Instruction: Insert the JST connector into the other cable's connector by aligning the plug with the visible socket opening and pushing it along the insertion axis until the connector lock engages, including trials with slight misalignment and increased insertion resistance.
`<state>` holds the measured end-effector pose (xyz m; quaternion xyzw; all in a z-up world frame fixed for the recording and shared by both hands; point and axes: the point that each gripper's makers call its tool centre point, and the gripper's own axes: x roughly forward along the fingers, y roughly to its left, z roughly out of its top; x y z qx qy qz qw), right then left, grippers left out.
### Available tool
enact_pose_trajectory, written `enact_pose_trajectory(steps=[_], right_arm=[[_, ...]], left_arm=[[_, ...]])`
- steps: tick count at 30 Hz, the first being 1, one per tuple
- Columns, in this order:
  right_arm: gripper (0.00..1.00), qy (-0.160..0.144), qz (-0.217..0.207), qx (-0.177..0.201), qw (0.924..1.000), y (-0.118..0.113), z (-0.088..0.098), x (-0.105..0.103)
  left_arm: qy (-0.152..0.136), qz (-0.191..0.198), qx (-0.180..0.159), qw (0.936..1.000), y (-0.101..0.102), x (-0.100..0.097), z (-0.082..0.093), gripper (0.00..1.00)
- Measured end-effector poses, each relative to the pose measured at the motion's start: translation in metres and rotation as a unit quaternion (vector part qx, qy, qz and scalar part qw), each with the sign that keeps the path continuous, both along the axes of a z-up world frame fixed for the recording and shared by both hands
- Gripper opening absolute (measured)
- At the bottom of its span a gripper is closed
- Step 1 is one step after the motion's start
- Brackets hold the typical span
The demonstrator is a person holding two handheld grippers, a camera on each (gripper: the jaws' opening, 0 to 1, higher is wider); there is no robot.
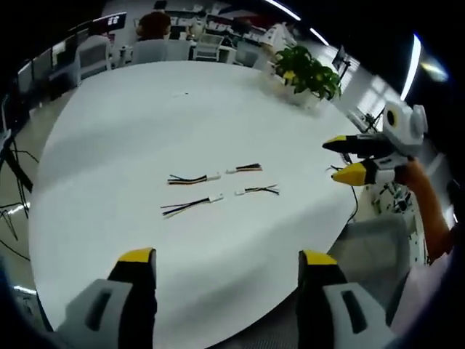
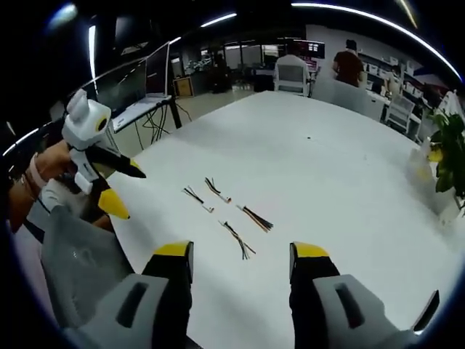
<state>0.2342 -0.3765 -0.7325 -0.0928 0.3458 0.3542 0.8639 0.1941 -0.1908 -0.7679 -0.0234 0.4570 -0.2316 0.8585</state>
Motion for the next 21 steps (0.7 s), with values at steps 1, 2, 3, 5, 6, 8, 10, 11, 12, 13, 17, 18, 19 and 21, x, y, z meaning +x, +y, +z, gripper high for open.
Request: enact_pose_trajectory(steps=[1,2,3,5,6,8,10,11,12,13,17,18,19,21], right_arm=[[0.51,-0.002,0.001,-0.001,1.0000,0.001,0.001,0.001],[0.51,-0.004,0.002,0.000,1.0000,0.001,0.002,0.002],[0.50,-0.006,0.003,0.002,1.0000,0.003,0.002,0.003],[0.49,-0.008,0.007,0.003,0.9999,0.005,0.003,0.004],[0.49,-0.009,0.009,0.002,0.9999,0.006,0.003,0.005],[0.49,-0.012,0.015,-0.001,0.9998,0.008,0.003,0.007],[0.49,-0.013,0.018,-0.001,0.9998,0.010,0.003,0.007],[0.50,-0.015,0.020,-0.001,0.9997,0.012,0.004,0.008],[0.49,-0.016,0.022,-0.002,0.9996,0.012,0.005,0.009],[0.49,-0.018,0.024,-0.003,0.9996,0.013,0.005,0.009],[0.50,-0.020,0.026,-0.002,0.9995,0.015,0.007,0.012],[0.49,-0.021,0.027,-0.001,0.9994,0.016,0.007,0.013],[0.49,-0.021,0.027,0.000,0.9994,0.016,0.007,0.013],[0.49,-0.021,0.028,-0.001,0.9994,0.016,0.006,0.014]], left_arm=[[0.000,0.000,-0.002,1.0000,0.000,0.000,0.000,0.77],[-0.001,0.000,-0.003,1.0000,-0.001,0.001,0.002,0.77],[-0.003,0.000,-0.003,1.0000,-0.001,0.002,0.003,0.77],[-0.007,0.000,-0.006,1.0000,-0.001,0.003,0.005,0.77],[-0.007,0.000,-0.008,0.9999,-0.002,0.003,0.005,0.77],[-0.008,-0.001,-0.011,0.9999,-0.003,0.004,0.006,0.77],[-0.009,-0.004,-0.012,0.9999,-0.004,0.004,0.007,0.77],[-0.011,-0.003,-0.020,0.9997,-0.005,0.005,0.010,0.77],[-0.013,-0.002,-0.026,0.9996,-0.006,0.006,0.011,0.77],[-0.013,-0.004,-0.029,0.9995,-0.007,0.006,0.011,0.77],[-0.016,-0.013,-0.015,0.9997,-0.006,0.008,0.011,0.77],[-0.017,-0.016,-0.010,0.9997,-0.006,0.010,0.011,0.77],[-0.017,-0.016,-0.007,0.9997,-0.006,0.010,0.011,0.77],[-0.019,-0.018,-0.003,0.9997,-0.006,0.012,0.012,0.77]])
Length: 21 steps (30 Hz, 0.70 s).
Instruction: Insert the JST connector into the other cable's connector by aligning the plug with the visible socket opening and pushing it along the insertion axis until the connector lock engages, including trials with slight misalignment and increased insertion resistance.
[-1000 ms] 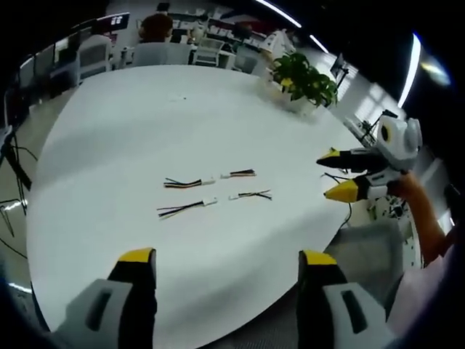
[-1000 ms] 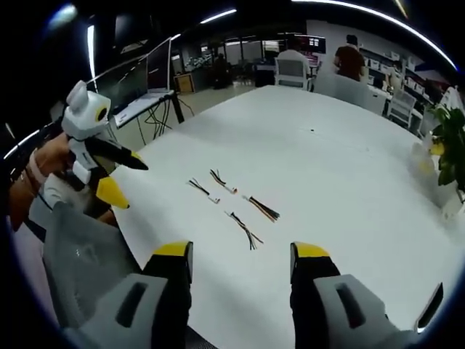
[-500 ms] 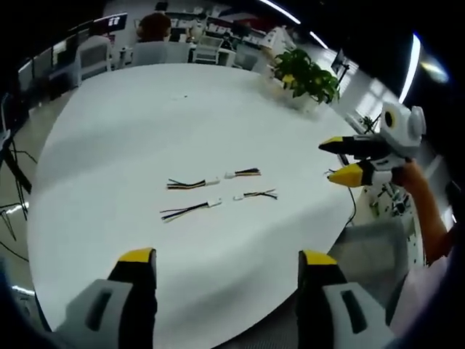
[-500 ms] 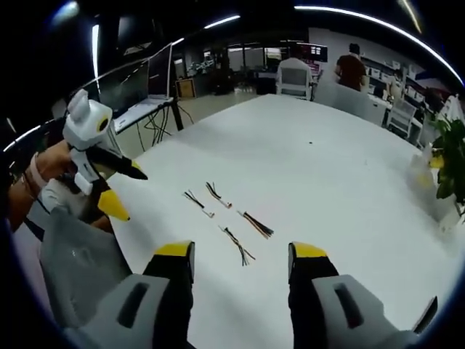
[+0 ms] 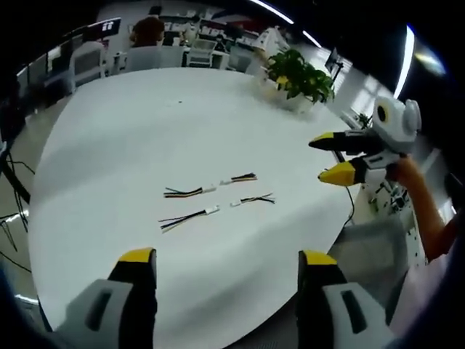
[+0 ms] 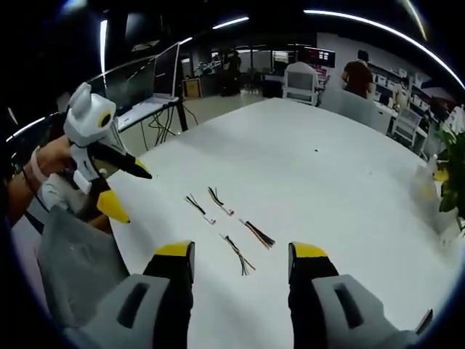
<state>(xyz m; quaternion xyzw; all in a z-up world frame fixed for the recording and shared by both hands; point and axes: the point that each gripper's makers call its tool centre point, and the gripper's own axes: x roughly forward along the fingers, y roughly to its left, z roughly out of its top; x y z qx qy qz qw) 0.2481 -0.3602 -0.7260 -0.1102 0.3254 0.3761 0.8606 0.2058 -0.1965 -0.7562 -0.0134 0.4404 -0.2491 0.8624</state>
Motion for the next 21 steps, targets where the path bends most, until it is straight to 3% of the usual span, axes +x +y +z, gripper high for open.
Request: enact_pose_trajectory(steps=[6,11,21], right_arm=[[0.49,0.003,-0.001,0.002,1.0000,0.000,-0.002,0.000],[0.49,0.006,0.004,-0.001,1.0000,-0.001,-0.005,0.000],[0.48,-0.004,0.015,-0.036,0.9992,-0.010,-0.007,0.013]], left_arm=[[-0.010,-0.004,-0.009,0.9999,-0.002,0.006,0.006,0.77],[-0.014,-0.009,0.006,0.9999,0.004,0.007,0.006,0.76],[-0.018,-0.012,0.017,0.9996,0.012,0.011,0.006,0.76]])
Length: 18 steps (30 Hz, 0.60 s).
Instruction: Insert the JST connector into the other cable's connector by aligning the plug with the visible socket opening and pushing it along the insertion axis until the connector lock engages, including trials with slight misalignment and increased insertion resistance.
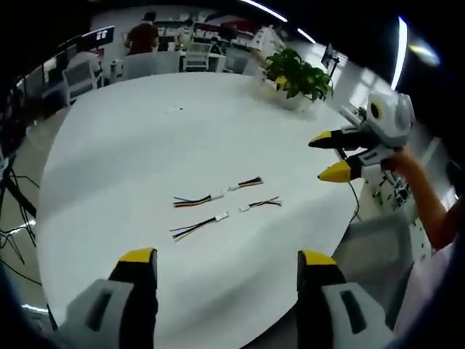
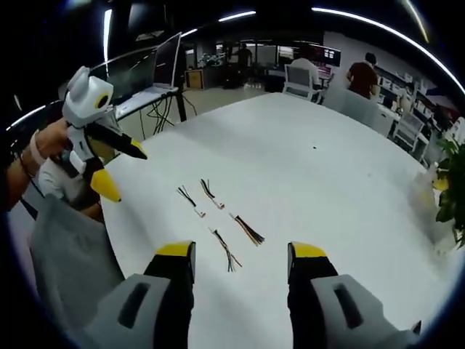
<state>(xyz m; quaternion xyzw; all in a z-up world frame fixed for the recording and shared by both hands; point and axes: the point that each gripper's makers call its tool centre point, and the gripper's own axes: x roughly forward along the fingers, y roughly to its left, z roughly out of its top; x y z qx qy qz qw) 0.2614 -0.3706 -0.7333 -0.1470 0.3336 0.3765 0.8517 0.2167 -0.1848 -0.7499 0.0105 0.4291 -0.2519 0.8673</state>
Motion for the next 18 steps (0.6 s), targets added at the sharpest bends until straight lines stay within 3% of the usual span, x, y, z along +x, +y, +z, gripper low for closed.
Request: enact_pose_trajectory(steps=[18], right_arm=[[0.48,-0.008,0.023,-0.020,0.9995,0.002,0.005,0.014]], left_arm=[[0.001,-0.019,0.012,0.9997,-0.001,0.005,0.002,0.76]])
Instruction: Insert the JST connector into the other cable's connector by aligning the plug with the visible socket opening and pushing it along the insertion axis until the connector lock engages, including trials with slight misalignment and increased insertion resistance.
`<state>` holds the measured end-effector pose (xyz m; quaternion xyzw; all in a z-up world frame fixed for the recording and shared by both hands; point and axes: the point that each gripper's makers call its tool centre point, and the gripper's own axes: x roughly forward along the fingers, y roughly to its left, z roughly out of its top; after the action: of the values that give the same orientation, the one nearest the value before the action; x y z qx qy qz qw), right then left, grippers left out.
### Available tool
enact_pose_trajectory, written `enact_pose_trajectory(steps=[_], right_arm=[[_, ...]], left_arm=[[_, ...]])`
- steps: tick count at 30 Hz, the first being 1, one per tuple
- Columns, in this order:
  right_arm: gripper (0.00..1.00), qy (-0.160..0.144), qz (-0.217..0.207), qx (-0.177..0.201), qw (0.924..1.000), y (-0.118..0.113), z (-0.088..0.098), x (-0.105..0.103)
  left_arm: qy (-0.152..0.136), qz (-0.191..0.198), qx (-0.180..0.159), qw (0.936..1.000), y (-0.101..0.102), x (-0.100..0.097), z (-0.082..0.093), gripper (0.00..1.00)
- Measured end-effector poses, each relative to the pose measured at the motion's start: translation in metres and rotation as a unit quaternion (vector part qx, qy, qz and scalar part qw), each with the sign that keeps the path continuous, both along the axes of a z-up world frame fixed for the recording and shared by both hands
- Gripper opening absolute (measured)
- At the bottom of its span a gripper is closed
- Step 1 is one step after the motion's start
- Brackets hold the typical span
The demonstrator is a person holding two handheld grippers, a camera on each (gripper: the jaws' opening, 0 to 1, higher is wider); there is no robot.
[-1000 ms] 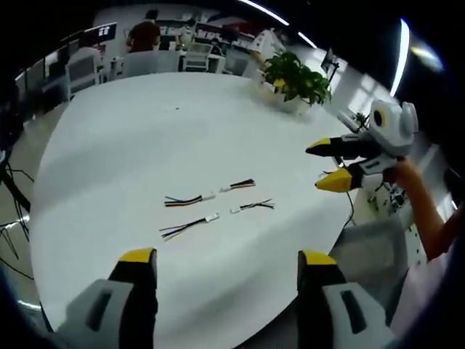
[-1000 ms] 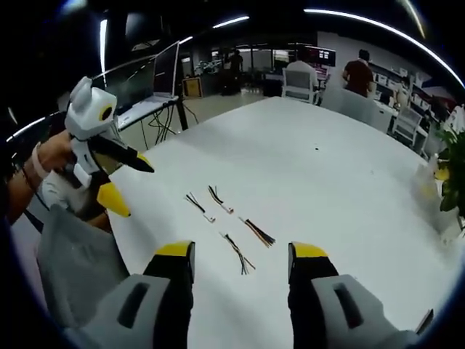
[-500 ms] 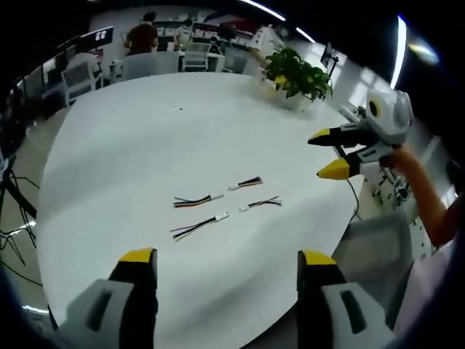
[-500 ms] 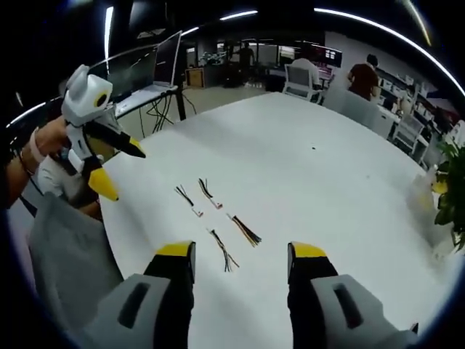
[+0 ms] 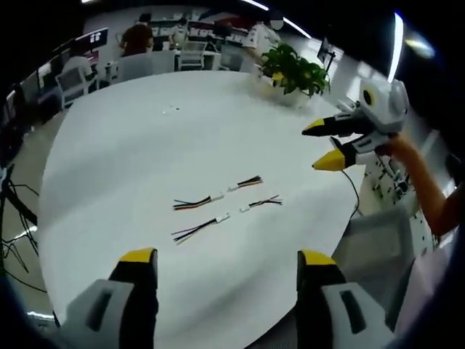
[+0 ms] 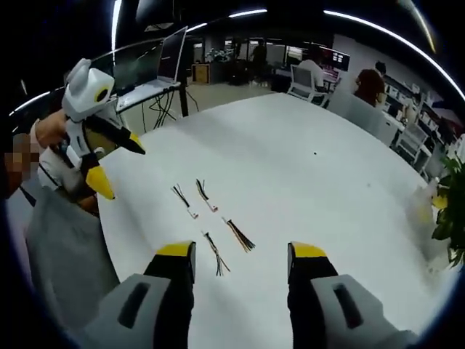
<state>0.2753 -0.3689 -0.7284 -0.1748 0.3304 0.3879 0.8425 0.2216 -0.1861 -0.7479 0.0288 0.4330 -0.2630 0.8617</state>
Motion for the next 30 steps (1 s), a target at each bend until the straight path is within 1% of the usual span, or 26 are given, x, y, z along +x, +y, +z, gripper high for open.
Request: enact_pose_trajectory(steps=[6,10,15,21,25,30], right_arm=[[0.48,-0.001,0.005,-0.002,1.0000,0.003,0.000,0.003],[0.48,0.001,0.011,-0.004,0.9999,0.006,-0.002,0.004],[0.48,0.003,0.009,-0.007,0.9999,0.005,-0.003,0.003],[0.48,0.007,0.007,-0.008,0.9999,0.005,-0.006,0.003],[0.48,0.010,0.008,-0.009,0.9999,0.007,-0.009,0.003],[0.48,0.015,0.011,-0.010,0.9998,0.009,-0.013,0.002]], left_arm=[[-0.006,-0.008,0.009,0.9999,0.001,0.007,0.003,0.76],[-0.006,-0.015,0.017,0.9997,0.000,0.009,0.002,0.75],[-0.002,-0.031,0.007,0.9995,-0.009,0.008,0.003,0.75],[-0.005,-0.039,0.016,0.9991,-0.011,0.013,0.002,0.75],[0.000,-0.050,0.003,0.9988,-0.018,0.013,0.001,0.75],[0.002,-0.059,0.012,0.9982,-0.023,0.013,-0.005,0.75]])
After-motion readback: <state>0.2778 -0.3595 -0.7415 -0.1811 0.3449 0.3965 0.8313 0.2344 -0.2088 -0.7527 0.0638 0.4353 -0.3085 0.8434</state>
